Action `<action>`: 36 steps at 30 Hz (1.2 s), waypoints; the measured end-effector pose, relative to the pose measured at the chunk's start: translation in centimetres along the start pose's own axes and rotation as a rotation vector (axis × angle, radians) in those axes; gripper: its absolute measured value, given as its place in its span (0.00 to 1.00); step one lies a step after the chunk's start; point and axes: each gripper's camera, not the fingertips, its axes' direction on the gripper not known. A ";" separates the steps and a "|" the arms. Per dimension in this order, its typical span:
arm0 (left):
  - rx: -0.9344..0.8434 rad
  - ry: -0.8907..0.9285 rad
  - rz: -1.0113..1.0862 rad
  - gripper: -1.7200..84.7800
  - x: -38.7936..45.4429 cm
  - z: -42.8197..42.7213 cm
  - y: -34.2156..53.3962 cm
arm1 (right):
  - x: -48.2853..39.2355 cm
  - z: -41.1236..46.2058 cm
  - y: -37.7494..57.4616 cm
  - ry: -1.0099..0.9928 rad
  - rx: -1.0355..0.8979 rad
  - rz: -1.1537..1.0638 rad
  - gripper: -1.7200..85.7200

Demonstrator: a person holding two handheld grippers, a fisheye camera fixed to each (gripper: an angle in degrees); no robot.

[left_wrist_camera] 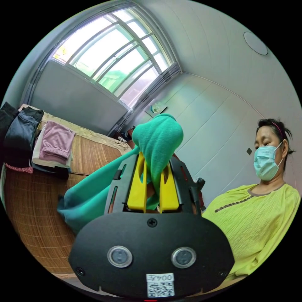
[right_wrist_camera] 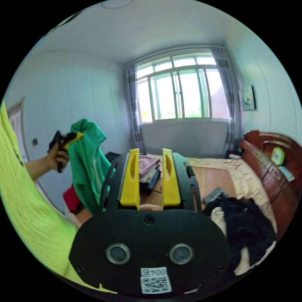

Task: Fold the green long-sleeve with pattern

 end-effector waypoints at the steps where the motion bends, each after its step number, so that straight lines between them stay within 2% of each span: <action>1: 0.000 0.008 -0.003 0.05 0.2 0.3 -0.3 | 1.7 0.4 -0.2 -0.197 -0.010 0.138 0.15; 2: 0.000 0.011 -0.005 0.05 0.3 0.4 -0.4 | 3.8 1.8 0.1 -0.476 -0.026 0.300 0.13; 4: -0.005 0.032 -0.020 0.05 0.6 1.1 -0.9 | 4.3 3.3 0.6 -0.675 -0.023 0.326 0.06; 7: -0.024 0.033 -0.019 0.06 1.3 1.6 -1.7 | 0.1 1.9 -1.0 -0.346 0.023 0.050 0.03; 8: -0.028 0.032 -0.017 0.06 1.5 1.6 -1.8 | -0.3 1.5 -1.5 -0.325 0.038 0.036 0.03; 9: -0.033 0.034 -0.013 0.06 1.8 1.6 -2.2 | -0.3 1.6 -1.7 -0.343 0.032 0.049 0.03; 11: -0.033 0.040 -0.011 0.06 2.2 1.2 -2.8 | 0.9 3.3 -1.3 -0.544 -0.063 0.087 0.12; 13: -0.013 0.046 -0.013 0.06 2.6 0.2 -3.7 | 1.6 4.3 0.2 -0.614 -0.116 0.108 0.15; 17: 0.028 0.063 -0.017 0.07 3.2 -2.1 -5.5 | 0.7 6.3 3.7 -0.623 -0.291 0.114 0.24; 19: 0.045 0.080 -0.009 0.07 3.9 -3.6 -6.7 | -0.8 7.9 5.0 -0.640 -0.345 0.121 0.25; 21: 0.050 0.085 0.008 0.07 4.5 -4.5 -7.6 | -2.6 10.0 5.7 -0.656 -0.398 0.089 0.20; 23: 0.051 0.077 0.028 0.06 5.0 -5.8 -8.6 | -4.0 12.9 4.8 -0.546 -0.526 -0.049 0.06; 26: 0.023 0.024 0.066 0.05 5.1 -9.0 -10.1 | 0.1 12.7 -1.2 -0.423 -0.429 0.017 0.03; 30: 0.053 0.091 -0.003 0.05 1.3 -15.3 -10.6 | 4.7 10.8 -10.3 -0.333 -0.330 0.089 0.02; 32: 0.037 0.128 -0.019 0.05 0.0 -16.8 -10.3 | 4.4 10.0 -15.1 -0.337 -0.314 0.032 0.02; 36: 0.035 0.144 -0.046 0.06 -1.5 -19.5 -8.4 | 1.7 9.3 -18.9 -0.287 -0.347 -0.075 0.01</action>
